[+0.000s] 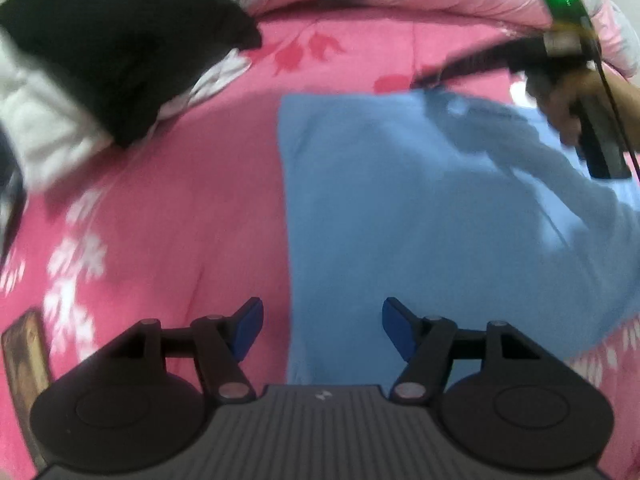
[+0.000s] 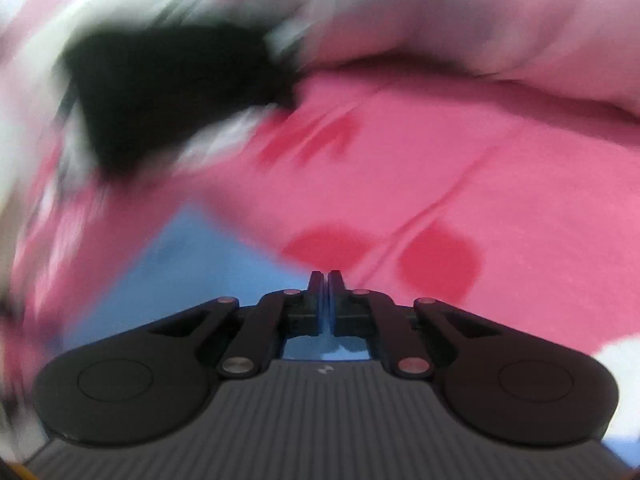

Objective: Fold clothes

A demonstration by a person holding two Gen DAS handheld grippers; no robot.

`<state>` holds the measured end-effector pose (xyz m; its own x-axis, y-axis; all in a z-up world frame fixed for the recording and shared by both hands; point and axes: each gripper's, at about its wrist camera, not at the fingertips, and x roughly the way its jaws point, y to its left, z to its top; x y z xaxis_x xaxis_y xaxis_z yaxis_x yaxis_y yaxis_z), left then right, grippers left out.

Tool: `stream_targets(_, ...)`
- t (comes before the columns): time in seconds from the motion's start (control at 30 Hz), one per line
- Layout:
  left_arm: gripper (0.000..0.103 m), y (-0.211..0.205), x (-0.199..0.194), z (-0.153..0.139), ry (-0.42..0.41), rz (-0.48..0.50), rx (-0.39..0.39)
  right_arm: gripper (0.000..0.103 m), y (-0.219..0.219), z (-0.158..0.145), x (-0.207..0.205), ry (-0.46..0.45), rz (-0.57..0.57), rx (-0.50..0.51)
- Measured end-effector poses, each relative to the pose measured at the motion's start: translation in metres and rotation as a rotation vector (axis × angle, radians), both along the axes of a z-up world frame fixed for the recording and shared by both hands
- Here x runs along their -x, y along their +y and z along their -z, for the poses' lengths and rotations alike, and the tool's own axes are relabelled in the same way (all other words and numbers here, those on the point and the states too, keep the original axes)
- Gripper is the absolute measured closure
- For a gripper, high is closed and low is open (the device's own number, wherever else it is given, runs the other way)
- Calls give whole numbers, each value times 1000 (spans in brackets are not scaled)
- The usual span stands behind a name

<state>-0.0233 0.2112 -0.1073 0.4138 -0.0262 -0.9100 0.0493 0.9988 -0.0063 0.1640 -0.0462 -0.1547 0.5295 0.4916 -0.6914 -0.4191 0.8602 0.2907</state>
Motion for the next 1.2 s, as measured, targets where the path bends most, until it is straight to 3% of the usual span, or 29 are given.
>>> stream_targets(0.13, 36, 12, 23, -8, 35, 31, 22, 96, -5, -27, 28, -30, -6, 3)
stream_targets(0.2, 37, 21, 31, -10, 50, 10, 46, 96, 3, -32, 48, 6, -123, -1)
stream_targets(0.33, 53, 40, 42, -9, 66, -30, 110, 96, 23, -29, 98, 98, -282, 16)
stream_targets(0.47, 58, 52, 50, -11, 46, -47, 185, 96, 41, -18, 134, 185, -308, -4)
stream_targets(0.67, 64, 58, 48, -7, 39, -8, 272, 96, 54, -12, 151, 237, -281, -20)
stream_targets(0.8, 78, 63, 43, 11, 98, -45, 242, 96, 60, -18, 153, 225, -290, -17)
stream_targets(1.03, 79, 77, 51, 13, 103, -96, 232, 96, 55, -16, 160, 230, -285, 24)
stream_targets(1.2, 84, 86, 52, 11, 115, -155, 157, 96, 53, -17, 164, 226, -278, 16)
